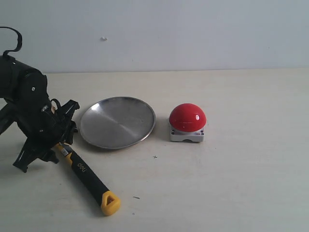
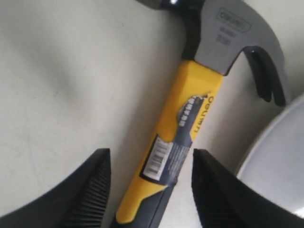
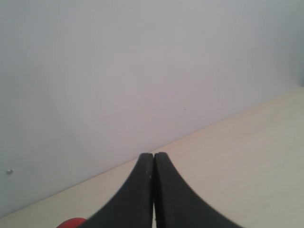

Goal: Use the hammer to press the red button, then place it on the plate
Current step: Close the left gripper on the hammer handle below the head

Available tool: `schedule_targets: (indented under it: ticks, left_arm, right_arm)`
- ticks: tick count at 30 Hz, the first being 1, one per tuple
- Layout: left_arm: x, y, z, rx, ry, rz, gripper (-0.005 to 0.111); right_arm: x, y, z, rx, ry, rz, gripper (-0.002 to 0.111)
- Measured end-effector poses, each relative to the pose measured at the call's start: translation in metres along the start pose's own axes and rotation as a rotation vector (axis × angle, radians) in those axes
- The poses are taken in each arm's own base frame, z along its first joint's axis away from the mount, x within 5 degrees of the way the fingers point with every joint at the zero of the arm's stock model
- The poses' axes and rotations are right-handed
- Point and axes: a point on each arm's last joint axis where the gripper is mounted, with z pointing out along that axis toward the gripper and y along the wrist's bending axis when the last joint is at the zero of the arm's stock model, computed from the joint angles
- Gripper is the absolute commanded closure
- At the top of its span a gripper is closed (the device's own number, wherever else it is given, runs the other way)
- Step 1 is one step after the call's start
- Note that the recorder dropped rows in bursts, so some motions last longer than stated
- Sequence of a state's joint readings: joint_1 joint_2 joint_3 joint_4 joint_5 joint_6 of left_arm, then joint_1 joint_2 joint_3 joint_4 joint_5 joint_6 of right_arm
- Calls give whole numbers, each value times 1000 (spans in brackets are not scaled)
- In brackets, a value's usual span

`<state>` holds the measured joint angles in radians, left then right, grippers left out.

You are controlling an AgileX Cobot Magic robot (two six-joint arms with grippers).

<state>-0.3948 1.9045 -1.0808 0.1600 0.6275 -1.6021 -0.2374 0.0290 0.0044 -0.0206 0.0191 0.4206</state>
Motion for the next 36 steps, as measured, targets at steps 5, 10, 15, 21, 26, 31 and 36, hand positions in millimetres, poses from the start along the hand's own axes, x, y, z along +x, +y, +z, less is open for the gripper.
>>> schedule_targets:
  ticks: [5,10,15,21,26,31,36]
  left_arm:
    - [-4,-9,-3,26,-6,7,55]
    - [-11,-9,-3,17,-11,-4,55]
    - [-14,-10,7,-10,-14,0,48]
    - [-14,-18,17,-28,-14,28,50]
    - [-14,-17,18,-42,-19,39,48]
    - [-19,-17,19,-42,-27,37,49]
    - [-27,-15,19,-49,-31,31,49]
  right_arm:
    - [0,0,0,0,0,0,108]
    - [0,0,0,0,0,0,108]
    - [0,0,0,0,0,0,108]
    - [0,0,0,0,0,2,108]
    - [0,0,0,0,0,2,108]
    - [0,0,0,0,0,2,108]
    - [0,0,0,0,0,2,108]
